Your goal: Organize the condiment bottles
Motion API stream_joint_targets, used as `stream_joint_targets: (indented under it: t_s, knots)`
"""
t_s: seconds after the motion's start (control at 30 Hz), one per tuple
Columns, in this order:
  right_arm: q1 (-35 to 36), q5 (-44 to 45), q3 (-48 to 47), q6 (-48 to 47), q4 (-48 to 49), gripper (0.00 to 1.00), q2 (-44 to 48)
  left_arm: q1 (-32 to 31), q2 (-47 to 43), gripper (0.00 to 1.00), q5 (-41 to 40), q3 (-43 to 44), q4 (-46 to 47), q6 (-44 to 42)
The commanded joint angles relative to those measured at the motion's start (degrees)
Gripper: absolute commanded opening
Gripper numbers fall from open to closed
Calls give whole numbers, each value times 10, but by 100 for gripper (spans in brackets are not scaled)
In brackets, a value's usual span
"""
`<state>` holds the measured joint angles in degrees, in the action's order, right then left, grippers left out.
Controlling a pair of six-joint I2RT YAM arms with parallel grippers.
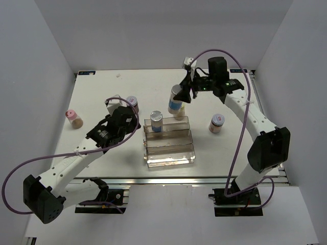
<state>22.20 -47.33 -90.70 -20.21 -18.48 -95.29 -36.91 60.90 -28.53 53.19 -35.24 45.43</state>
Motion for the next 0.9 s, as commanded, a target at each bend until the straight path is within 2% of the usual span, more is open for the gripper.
stream_joint_targets:
  t_s: [0.0,0.13,0.37,0.57,0.73,0.77,0.8,0.87]
  knots:
    - [-2,-37,36,-91,-61,0,33,4,7,75,-6,13,11,-24]
    - [-2,-29,71,-107,-59,0,31,10,30,79,-6,41,11,-54]
    - [14,-8,65,-102,-43,0,-26,24,63,83,-6,70,18,-83]
    - [30,36,106,-78,40,0,-38,44,78,85,7,73,38,-95]
    - [31,50,166,-76,87,0,-28,85,98,88,35,74,70,-115]
    - [32,53,176,-78,105,6,-20,94,105,88,51,76,76,-120]
    - [32,55,186,-83,110,21,-17,109,119,88,58,82,87,-132]
    - [31,51,205,-91,115,37,-10,121,137,89,70,95,91,-142]
